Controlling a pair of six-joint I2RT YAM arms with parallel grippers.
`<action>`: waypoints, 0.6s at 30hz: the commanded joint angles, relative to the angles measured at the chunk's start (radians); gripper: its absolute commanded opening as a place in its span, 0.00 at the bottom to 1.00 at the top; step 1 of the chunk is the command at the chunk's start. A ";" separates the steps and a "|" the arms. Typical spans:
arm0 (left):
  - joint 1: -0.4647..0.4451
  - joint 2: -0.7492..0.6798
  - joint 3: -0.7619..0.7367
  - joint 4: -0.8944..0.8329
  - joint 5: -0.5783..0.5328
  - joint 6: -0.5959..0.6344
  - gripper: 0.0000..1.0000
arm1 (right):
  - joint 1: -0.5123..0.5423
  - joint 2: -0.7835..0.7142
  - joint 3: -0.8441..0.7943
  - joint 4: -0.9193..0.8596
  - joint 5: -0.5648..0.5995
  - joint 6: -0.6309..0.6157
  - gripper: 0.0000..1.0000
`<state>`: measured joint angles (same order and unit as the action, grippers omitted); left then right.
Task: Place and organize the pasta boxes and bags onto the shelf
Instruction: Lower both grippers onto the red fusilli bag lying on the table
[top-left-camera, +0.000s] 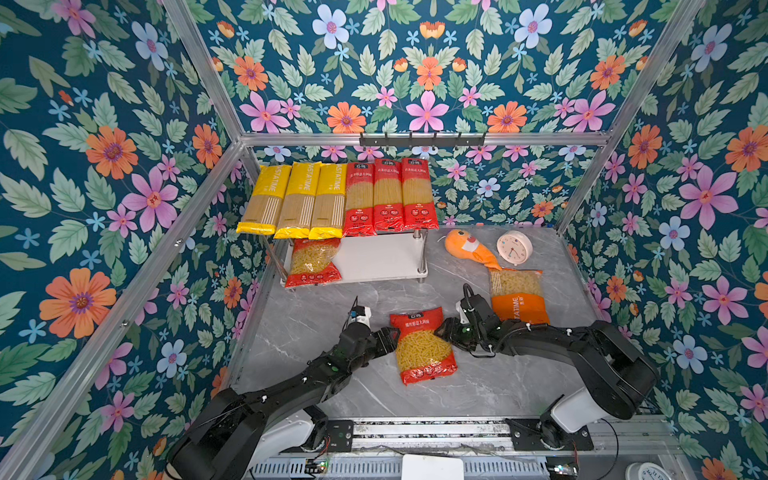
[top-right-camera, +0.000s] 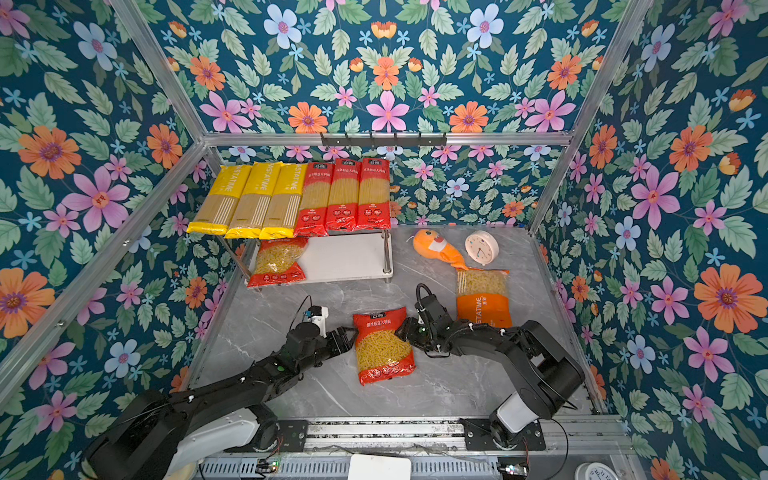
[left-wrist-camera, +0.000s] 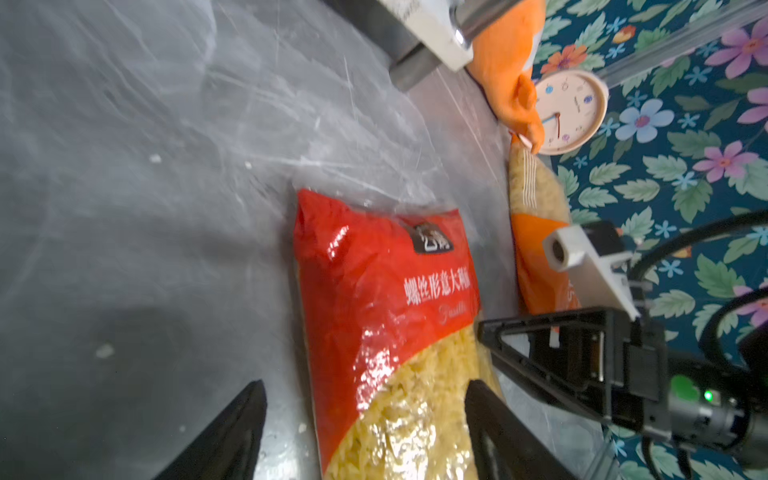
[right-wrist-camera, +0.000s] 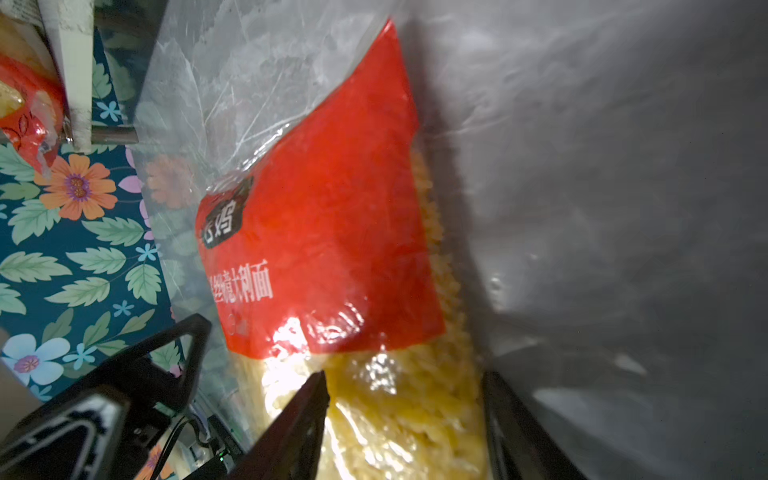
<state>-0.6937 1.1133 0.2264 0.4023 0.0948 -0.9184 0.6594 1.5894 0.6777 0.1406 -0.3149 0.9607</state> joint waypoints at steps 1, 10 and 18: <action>-0.007 0.028 -0.025 0.098 -0.002 -0.036 0.78 | 0.018 0.016 0.026 0.066 -0.063 0.037 0.61; -0.013 0.033 -0.068 0.152 0.074 -0.055 0.76 | -0.070 -0.003 0.053 -0.149 -0.199 -0.099 0.64; -0.068 0.039 -0.054 0.131 0.028 -0.077 0.75 | -0.011 -0.042 0.094 -0.247 -0.087 -0.135 0.64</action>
<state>-0.7586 1.1534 0.1650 0.5167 0.1432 -0.9886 0.6254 1.5494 0.7555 -0.0654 -0.4492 0.8524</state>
